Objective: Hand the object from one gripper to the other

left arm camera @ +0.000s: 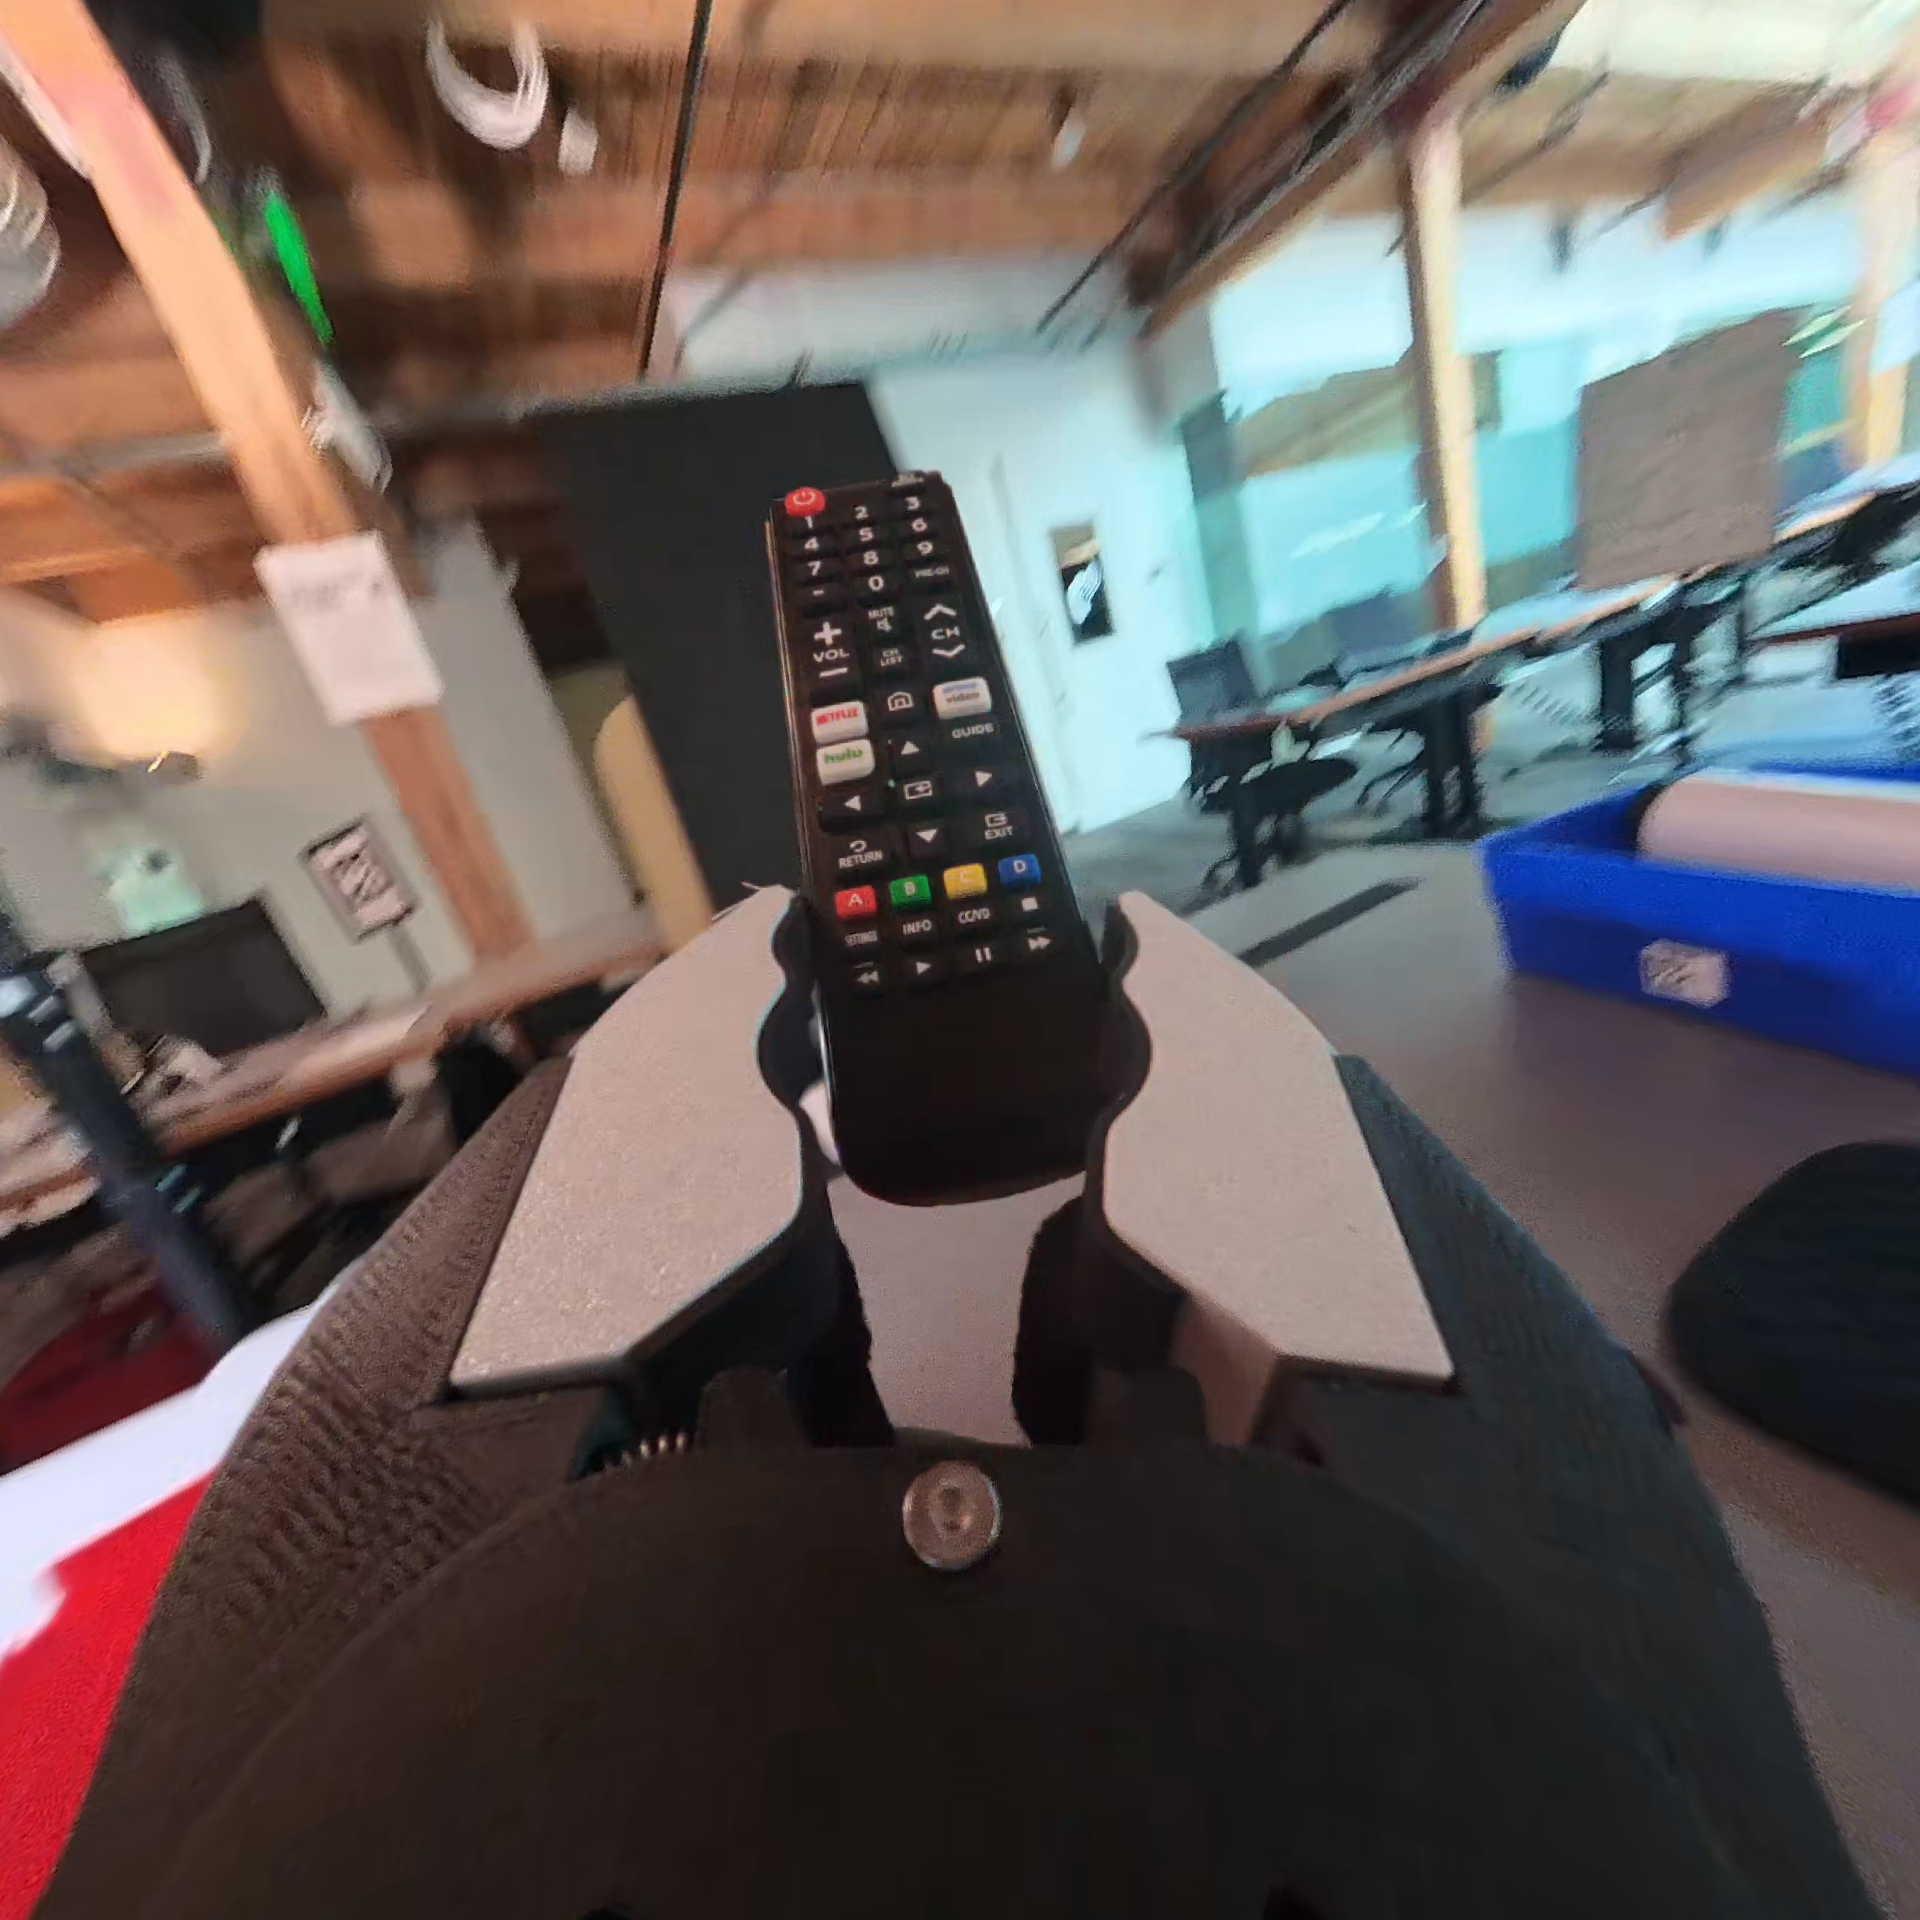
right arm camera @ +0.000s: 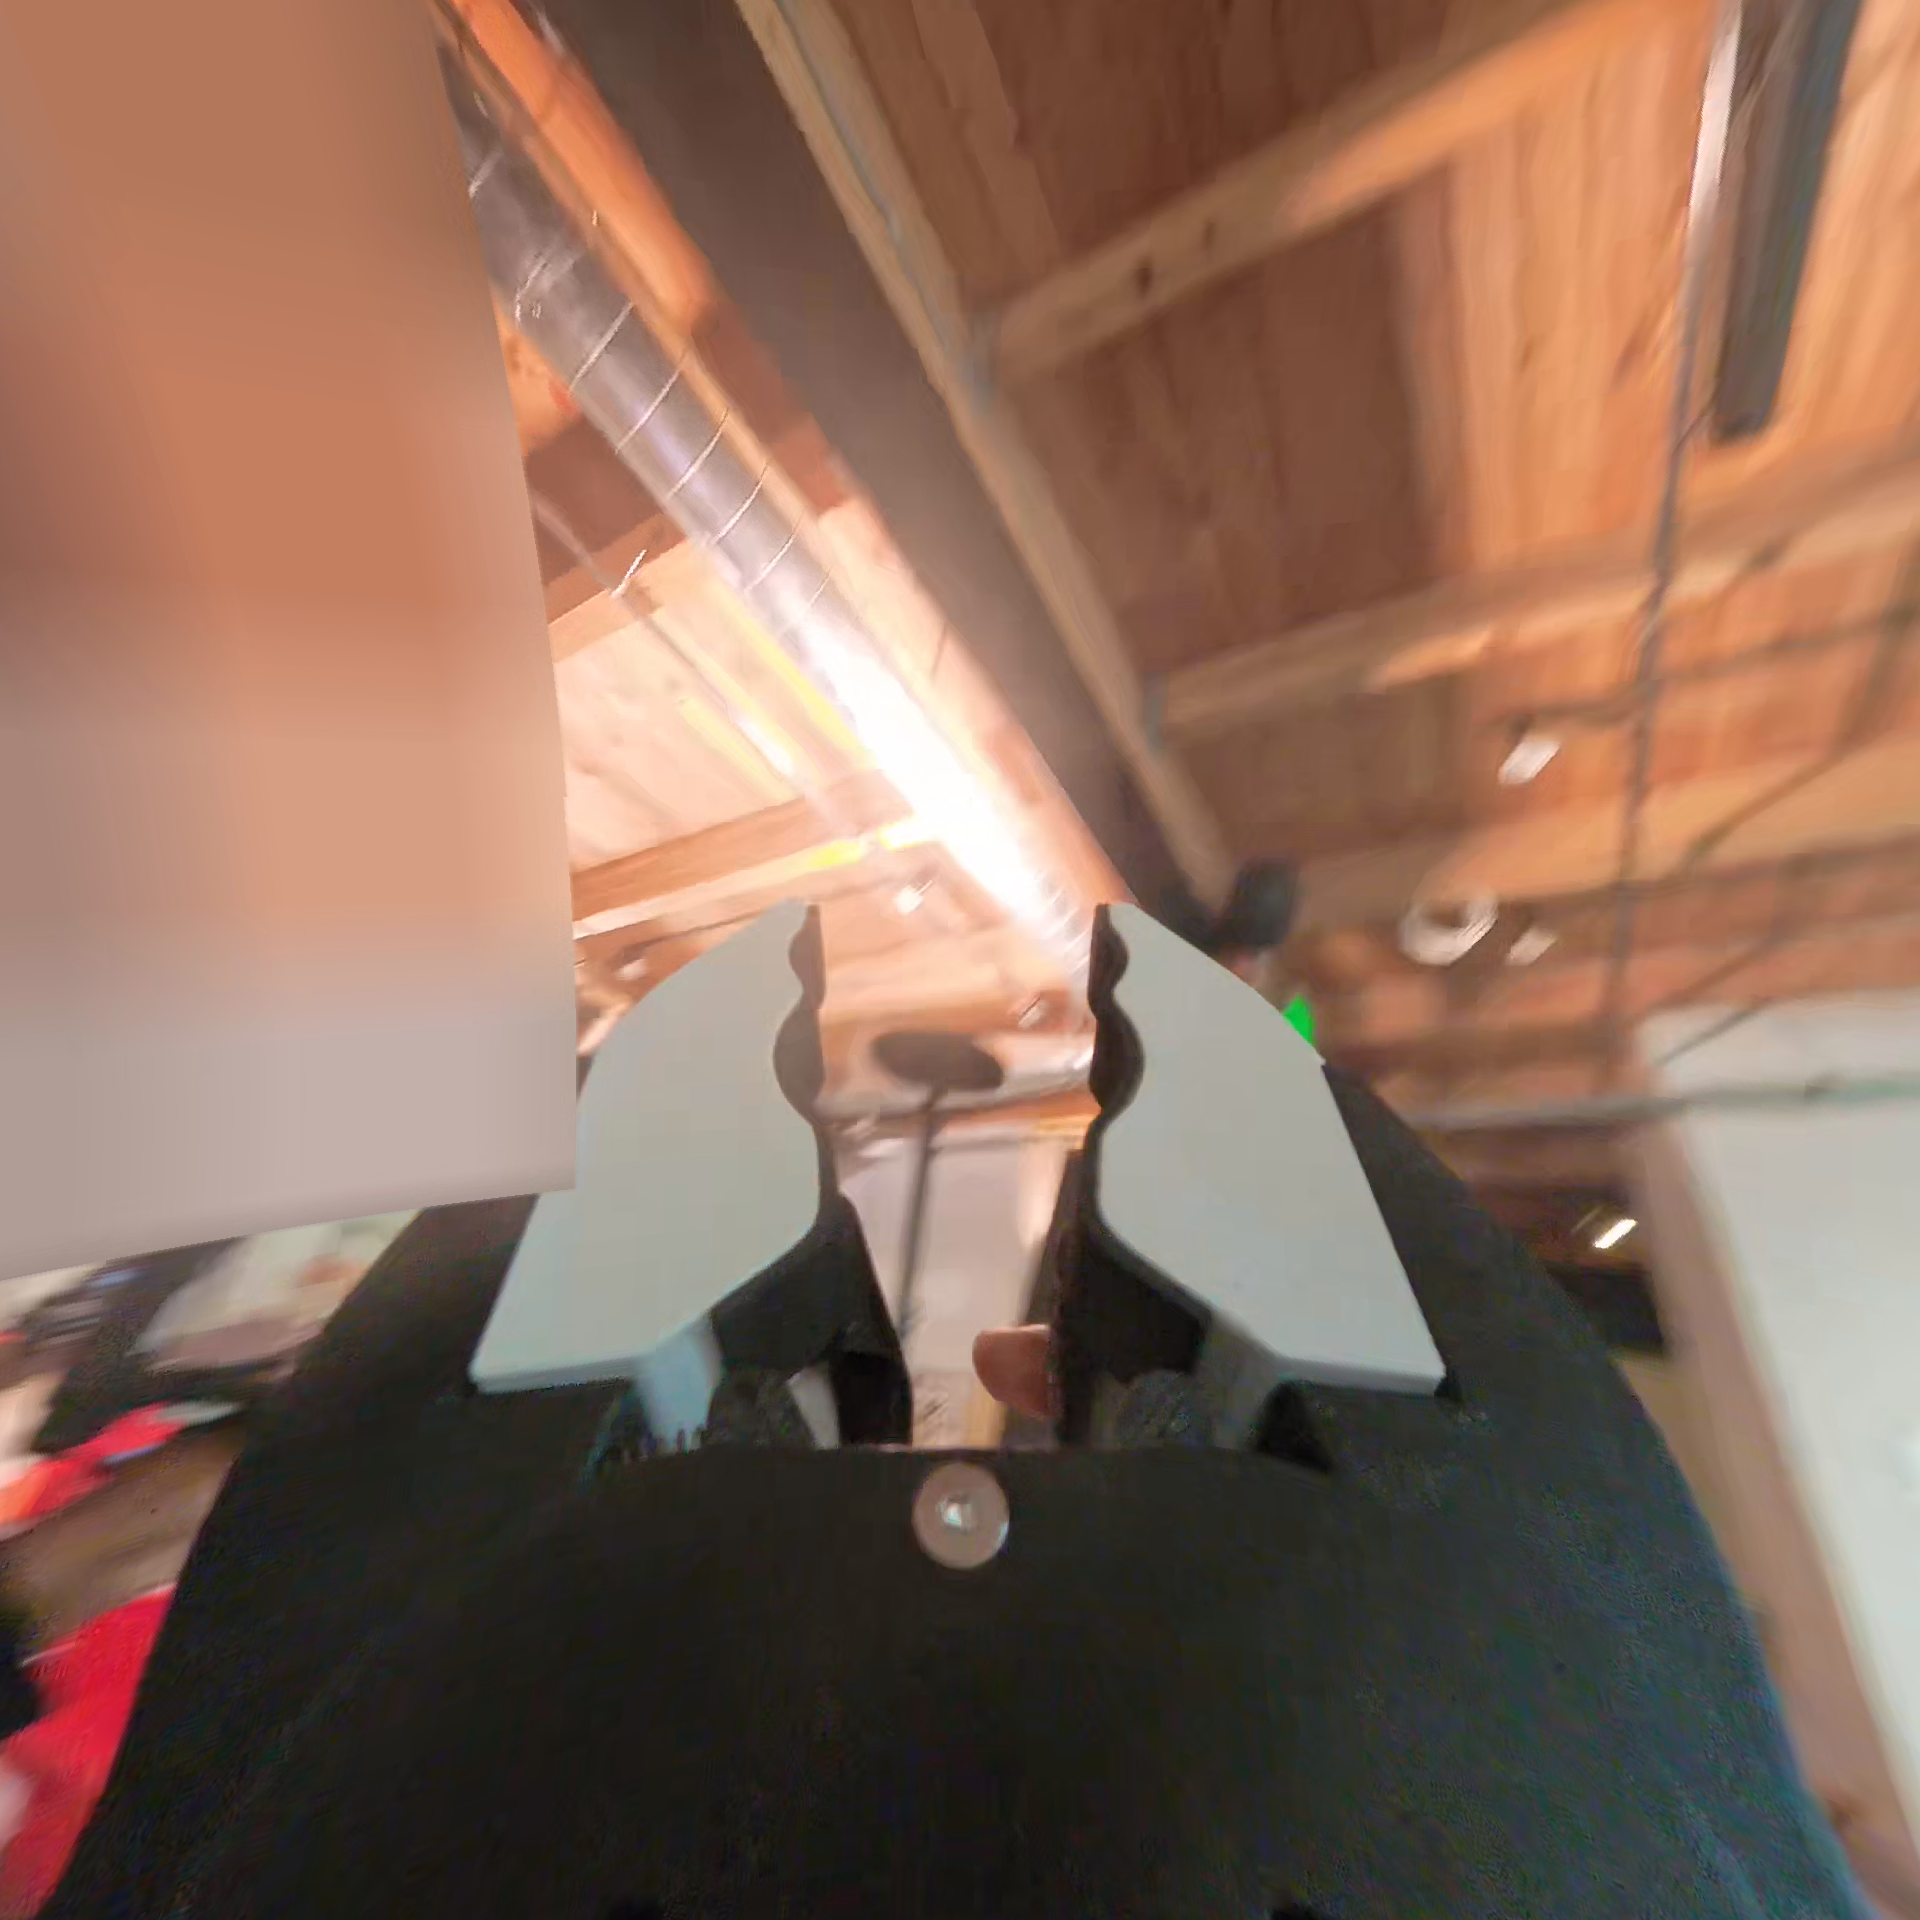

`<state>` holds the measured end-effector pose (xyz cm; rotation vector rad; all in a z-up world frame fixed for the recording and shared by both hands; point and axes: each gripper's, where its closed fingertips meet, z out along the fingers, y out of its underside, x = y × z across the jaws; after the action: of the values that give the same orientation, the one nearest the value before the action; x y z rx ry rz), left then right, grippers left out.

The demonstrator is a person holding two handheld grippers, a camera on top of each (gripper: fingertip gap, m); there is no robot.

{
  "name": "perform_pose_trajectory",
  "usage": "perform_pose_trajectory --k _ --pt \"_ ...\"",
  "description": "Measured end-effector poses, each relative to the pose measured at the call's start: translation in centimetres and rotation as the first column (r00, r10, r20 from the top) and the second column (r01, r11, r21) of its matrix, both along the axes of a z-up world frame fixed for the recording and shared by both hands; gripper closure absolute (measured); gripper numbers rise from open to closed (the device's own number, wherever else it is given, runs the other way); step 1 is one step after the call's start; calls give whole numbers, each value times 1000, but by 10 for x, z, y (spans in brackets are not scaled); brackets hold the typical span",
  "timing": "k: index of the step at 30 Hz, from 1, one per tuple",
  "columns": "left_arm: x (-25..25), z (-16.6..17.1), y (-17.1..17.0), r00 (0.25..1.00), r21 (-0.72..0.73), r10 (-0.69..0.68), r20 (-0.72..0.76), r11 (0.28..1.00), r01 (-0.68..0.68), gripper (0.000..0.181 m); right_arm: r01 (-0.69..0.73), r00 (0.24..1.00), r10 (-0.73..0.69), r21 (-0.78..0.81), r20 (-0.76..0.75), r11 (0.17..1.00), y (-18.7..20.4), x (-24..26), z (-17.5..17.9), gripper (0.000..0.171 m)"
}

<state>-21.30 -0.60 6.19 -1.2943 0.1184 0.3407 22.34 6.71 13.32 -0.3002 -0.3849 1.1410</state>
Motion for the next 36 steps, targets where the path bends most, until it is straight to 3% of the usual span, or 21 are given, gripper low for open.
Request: perform_pose_trajectory --k 3,5,7,9,14,16,19,22,23,24,26,28,30,33,34,36 --pt "67 9 17 990 84 -127 -64 988 133 128 -227 936 268 -187 229 956 3 -65 -26 121" --pt "114 7 29 973 102 -197 -117 973 209 128 -343 812 453 -328 367 880 -5 -110 -54 114" --pt "163 -2 39 946 85 -261 -192 956 281 128 -450 671 615 -432 413 781 -21 -139 -77 102" --pt "203 -15 47 922 57 -279 -266 951 304 128 -506 590 709 -508 385 697 -29 -154 -89 94" --pt "268 -55 59 846 -35 -306 -436 945 324 128 -502 559 757 -588 338 634 -23 -166 -100 109" --pt "276 -60 60 847 -37 -321 -424 940 338 128 -454 592 729 -607 342 653 -11 -165 -105 144" --pt "277 -63 58 845 -59 -401 -355 911 408 128 -434 551 724 -599 414 673 -10 -166 -110 145" --pt "278 -59 56 787 -70 -616 -35 787 613 55 -429 538 685 -540 491 724 -12 -162 -109 144" --pt "278 -62 54 734 -95 -676 62 728 679 53 -435 519 686 -533 511 726 -14 -160 -109 144" --pt "280 -66 50 665 -103 -733 142 657 747 56 -444 497 689 -528 527 724 -17 -158 -109 145" --pt "282 -66 40 523 -46 -811 261 531 846 79 -452 430 697 -532 574 716 -23 -157 -113 146" --pt "277 -59 38 444 61 -827 344 492 869 106 -452 333 701 -546 631 705 -31 -158 -122 146" --pt "280 -64 37 401 60 -841 363 450 891 126 -459 282 704 -553 652 696 -36 -158 -127 146" --pt "297 -78 30 337 -18 -870 361 355 935 146 -470 264 713 -558 650 683 -40 -159 -129 146" --pt "297 -79 32 349 -17 -863 365 368 930 156 -474 251 715 -561 652 678 -42 -159 -130 146" --pt "297 -81 35 370 -16 -862 347 389 921 157 -472 256 715 -561 651 680 -43 -159 -129 146"
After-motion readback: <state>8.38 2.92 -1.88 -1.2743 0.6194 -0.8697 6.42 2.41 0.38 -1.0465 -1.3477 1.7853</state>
